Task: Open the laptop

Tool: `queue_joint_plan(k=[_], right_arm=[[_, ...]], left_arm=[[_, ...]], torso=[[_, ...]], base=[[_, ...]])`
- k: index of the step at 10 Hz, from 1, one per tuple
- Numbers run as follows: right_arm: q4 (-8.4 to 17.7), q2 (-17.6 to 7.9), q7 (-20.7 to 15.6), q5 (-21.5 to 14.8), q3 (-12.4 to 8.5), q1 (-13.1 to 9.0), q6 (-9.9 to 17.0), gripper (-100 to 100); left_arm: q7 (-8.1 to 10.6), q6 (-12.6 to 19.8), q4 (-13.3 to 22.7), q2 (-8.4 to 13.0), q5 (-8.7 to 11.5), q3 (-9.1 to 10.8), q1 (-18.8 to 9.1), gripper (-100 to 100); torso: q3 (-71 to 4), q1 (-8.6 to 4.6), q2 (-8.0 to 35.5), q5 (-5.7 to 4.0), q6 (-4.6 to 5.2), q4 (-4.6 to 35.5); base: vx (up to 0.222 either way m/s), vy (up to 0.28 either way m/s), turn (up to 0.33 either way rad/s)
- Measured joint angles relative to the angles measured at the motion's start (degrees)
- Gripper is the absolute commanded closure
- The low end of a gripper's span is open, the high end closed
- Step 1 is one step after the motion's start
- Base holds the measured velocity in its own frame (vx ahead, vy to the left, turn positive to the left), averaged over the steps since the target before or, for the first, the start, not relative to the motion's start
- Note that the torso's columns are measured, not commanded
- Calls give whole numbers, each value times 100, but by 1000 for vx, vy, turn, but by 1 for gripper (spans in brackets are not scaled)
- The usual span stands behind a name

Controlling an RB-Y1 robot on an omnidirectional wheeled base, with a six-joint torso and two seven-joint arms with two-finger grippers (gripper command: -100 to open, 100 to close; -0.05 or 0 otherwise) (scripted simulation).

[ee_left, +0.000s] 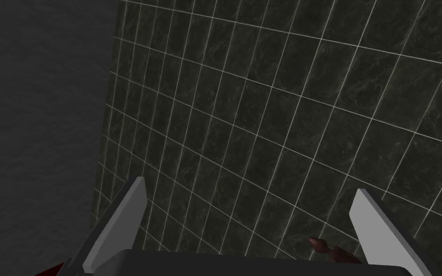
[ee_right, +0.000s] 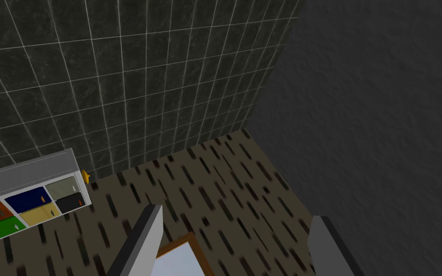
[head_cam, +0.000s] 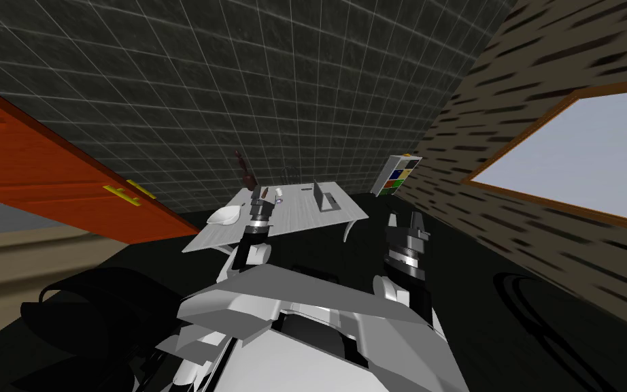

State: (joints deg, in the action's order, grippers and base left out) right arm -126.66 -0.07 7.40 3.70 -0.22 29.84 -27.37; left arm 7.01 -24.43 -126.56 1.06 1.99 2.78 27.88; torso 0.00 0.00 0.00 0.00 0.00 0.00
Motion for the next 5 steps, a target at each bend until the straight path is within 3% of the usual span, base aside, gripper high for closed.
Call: queue_joint_plan(k=[2,5], right_arm=[[0,0,0,0,0,0,0,0],[-1,0,0,0,0,0,0,0]], left_arm=[[0,0,0,0,0,0,0,0],[0,0,-1,0,0,0,0,0]], torso=[[-1200,0,597,0,0,600],[-3692,0,1845,0,0,1846]], base=[[0,0,0],[0,0,0]])
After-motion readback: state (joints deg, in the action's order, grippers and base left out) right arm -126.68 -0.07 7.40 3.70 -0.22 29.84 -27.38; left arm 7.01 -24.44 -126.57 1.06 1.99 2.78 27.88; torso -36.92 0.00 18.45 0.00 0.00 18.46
